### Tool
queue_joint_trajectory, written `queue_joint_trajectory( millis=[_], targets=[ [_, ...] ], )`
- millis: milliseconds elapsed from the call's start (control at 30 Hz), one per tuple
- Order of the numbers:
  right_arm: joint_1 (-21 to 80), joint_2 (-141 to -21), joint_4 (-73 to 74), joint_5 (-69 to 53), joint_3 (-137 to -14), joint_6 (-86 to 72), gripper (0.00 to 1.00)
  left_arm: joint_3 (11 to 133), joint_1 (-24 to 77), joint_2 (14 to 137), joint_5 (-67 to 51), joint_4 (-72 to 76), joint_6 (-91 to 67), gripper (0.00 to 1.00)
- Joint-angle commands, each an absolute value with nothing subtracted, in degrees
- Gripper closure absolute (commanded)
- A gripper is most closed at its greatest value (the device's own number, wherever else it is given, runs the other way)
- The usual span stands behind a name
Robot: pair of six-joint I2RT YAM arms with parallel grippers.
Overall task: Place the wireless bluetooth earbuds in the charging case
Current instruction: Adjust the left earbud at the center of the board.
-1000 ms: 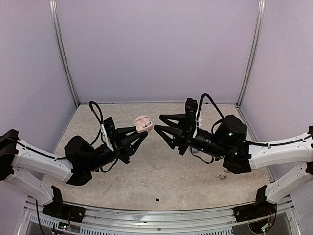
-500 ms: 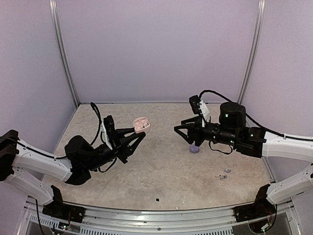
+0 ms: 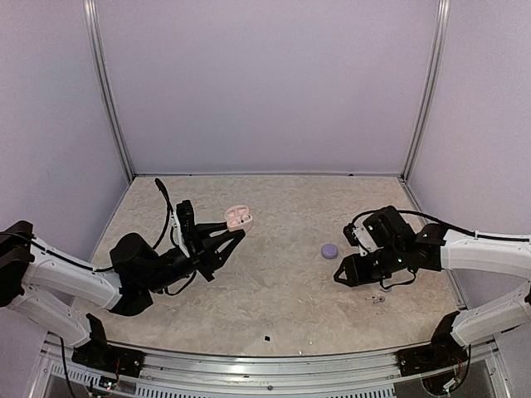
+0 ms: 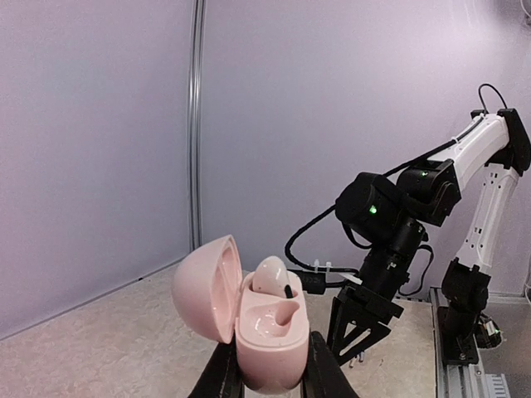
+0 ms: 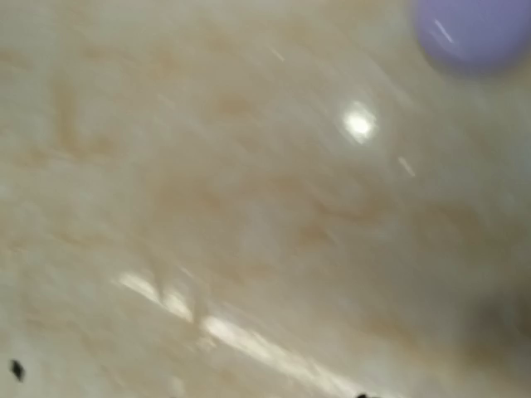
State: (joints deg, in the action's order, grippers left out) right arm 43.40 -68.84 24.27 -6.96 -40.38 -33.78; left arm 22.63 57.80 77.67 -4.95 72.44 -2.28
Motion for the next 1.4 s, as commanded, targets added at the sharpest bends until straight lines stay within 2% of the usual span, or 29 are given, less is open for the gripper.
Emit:
queue_joint_trajectory(
  millis=[0,333,867,1133,1367],
  targets=[
    [40.76,-67.00,32.01,-5.56,-37.98,-41.85,0.58,22.57,57.20,78.93,-6.41,75.14,-3.20,0.98],
    [38.18,-66.24,34.79,-2.19,-34.28,-48.87,0.61,23.28,56.95,80.59,-7.38,76.30,-4.00,0.98],
    [37.59,-72.36,37.44,7.96,-35.46,-48.96,0.58,23.77,56.87,80.92,-7.70,76.20,-4.36,0.98],
    [37.61,-74.46,35.28,5.76,-34.72,-47.83,0.58,24.17,56.84,81.35,-7.83,76.03,-4.31,0.98],
    [37.65,-74.76,31.13,0.26,-34.94,-46.30,0.64,24.17,56.79,81.40,-7.84,75.92,-4.42,0.98]
  ],
)
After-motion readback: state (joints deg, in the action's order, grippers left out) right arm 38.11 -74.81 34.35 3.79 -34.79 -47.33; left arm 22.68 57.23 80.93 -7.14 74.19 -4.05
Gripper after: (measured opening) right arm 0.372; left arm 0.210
